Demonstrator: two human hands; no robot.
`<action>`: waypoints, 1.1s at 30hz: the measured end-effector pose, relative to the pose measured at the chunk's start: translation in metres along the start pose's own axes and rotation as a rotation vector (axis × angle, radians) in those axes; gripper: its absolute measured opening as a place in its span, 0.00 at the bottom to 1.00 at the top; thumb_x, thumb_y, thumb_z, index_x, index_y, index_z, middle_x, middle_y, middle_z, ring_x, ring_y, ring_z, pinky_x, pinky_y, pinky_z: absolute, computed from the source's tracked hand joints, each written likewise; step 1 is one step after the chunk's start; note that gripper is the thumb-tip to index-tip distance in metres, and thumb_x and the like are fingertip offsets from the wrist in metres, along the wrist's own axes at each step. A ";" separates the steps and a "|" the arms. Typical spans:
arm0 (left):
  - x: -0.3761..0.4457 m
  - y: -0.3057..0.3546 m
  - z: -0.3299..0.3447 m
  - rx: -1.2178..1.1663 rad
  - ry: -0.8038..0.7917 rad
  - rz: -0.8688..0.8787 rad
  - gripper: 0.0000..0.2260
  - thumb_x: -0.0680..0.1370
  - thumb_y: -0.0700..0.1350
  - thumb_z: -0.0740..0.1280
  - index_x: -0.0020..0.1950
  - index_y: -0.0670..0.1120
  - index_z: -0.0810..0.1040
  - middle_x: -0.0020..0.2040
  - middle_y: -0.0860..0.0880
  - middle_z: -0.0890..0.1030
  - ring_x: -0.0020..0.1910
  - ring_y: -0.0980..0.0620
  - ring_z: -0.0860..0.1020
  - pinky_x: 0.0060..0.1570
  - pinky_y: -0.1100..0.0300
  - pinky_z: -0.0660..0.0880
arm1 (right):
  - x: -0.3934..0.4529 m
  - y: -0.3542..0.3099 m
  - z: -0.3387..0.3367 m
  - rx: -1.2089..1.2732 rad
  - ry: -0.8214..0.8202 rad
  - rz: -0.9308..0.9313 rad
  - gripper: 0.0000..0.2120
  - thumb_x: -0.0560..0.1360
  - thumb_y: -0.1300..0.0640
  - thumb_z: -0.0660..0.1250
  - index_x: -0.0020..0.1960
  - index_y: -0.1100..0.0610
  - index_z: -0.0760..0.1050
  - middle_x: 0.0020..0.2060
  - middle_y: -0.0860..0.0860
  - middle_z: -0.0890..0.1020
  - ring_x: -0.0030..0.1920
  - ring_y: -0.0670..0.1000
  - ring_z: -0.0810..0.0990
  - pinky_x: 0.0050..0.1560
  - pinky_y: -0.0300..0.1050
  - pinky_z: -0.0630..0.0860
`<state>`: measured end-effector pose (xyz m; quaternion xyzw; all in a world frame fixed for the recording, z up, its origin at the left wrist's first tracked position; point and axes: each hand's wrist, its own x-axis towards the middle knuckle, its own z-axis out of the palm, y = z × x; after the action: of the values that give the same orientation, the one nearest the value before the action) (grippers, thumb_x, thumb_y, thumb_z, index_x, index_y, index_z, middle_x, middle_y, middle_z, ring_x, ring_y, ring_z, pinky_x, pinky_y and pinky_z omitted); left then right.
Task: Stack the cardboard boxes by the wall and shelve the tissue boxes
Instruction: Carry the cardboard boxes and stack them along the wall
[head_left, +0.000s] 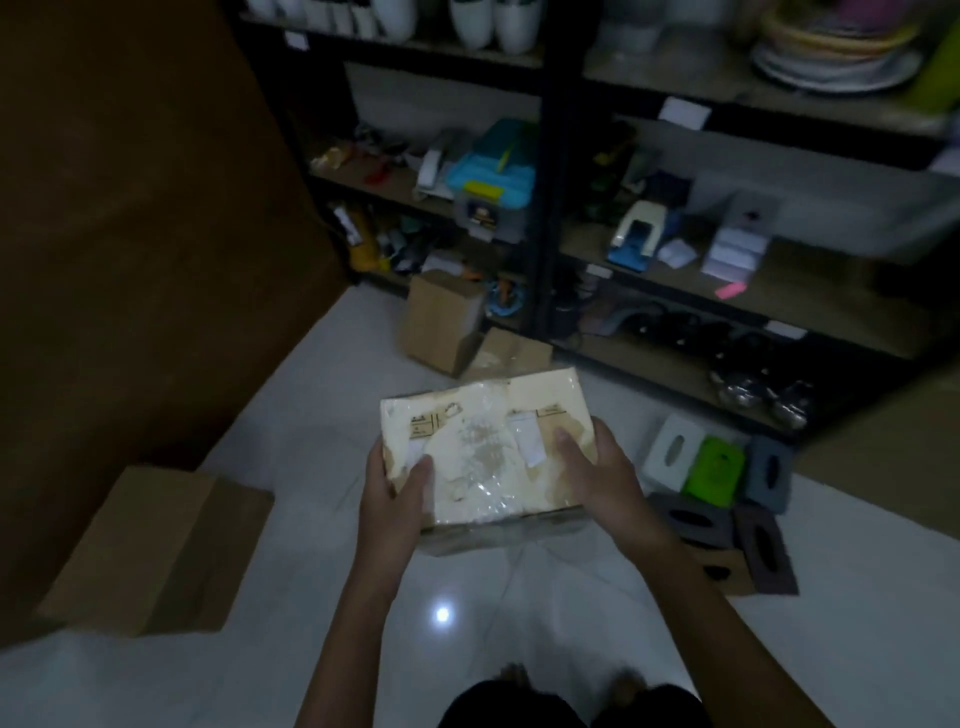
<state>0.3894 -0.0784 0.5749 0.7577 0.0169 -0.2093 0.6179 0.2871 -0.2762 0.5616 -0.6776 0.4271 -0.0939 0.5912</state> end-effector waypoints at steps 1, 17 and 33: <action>-0.008 0.001 0.011 0.015 -0.034 -0.007 0.22 0.82 0.46 0.68 0.75 0.54 0.70 0.64 0.53 0.80 0.59 0.54 0.80 0.59 0.54 0.78 | -0.009 0.006 -0.016 0.014 0.024 0.011 0.15 0.80 0.41 0.64 0.63 0.44 0.73 0.52 0.43 0.82 0.53 0.48 0.81 0.59 0.51 0.79; -0.275 -0.032 0.286 0.208 -0.400 0.075 0.23 0.78 0.44 0.72 0.71 0.56 0.73 0.59 0.59 0.80 0.57 0.53 0.78 0.55 0.56 0.74 | -0.203 0.183 -0.359 0.326 0.412 0.233 0.16 0.79 0.46 0.66 0.63 0.51 0.72 0.53 0.46 0.80 0.53 0.49 0.81 0.58 0.51 0.78; -0.527 -0.044 0.581 0.333 -0.898 0.225 0.24 0.76 0.38 0.74 0.70 0.51 0.74 0.59 0.50 0.81 0.47 0.60 0.79 0.38 0.75 0.72 | -0.367 0.333 -0.665 0.627 0.826 0.270 0.18 0.78 0.50 0.69 0.66 0.52 0.69 0.54 0.47 0.80 0.53 0.50 0.81 0.45 0.44 0.78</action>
<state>-0.2759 -0.4934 0.6254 0.6780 -0.3670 -0.4472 0.4535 -0.5157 -0.4814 0.5949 -0.3140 0.6590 -0.3989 0.5549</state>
